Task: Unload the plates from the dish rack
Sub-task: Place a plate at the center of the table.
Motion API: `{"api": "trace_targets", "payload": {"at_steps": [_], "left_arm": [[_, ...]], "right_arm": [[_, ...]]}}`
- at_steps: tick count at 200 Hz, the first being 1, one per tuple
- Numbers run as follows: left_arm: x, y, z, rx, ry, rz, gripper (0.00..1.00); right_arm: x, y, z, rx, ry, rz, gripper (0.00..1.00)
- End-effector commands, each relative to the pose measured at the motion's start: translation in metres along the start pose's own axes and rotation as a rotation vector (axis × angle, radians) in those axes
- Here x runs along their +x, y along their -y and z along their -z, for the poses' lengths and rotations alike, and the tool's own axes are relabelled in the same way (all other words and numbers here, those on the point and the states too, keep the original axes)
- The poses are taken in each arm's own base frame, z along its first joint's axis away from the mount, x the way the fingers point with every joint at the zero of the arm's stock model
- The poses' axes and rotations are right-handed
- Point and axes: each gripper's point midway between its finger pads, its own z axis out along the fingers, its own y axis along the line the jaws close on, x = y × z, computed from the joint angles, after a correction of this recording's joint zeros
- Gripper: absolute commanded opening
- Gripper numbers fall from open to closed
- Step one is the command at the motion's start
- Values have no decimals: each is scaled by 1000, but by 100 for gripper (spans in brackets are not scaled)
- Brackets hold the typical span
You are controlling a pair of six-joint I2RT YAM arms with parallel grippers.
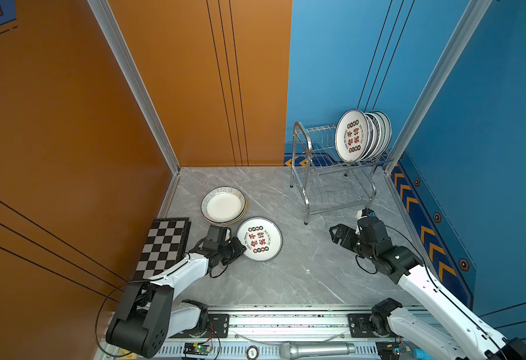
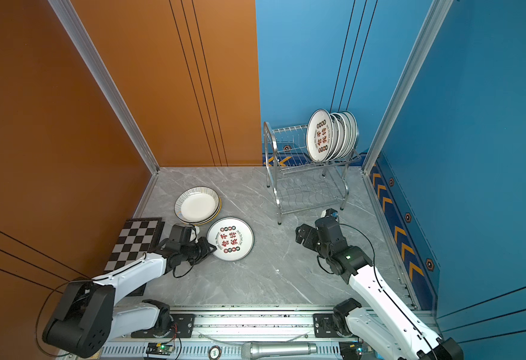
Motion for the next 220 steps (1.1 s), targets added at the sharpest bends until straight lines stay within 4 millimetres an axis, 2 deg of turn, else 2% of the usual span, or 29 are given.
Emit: {"api": "trace_targets", "payload": {"at_steps": [1,38,122,160,220], "left_arm": [[15,-28,-6,-103,-46,5,14],[17,-32,-12,-119,-60,1,21],[20,-49,-16,-172,-64,25,46],[19,-57,-8,-200,-44,33,58],[12,-74,18,-272,16,58,66]], "right_arm": [[-8,-2,7,10,11,34,95],[-14,-5,10,3,22,39,97],[-23,-4,13,6,42,30,100],[-27,-3,15,12,49,29,100],[-38,-4,22,20,67,38,100]]}}
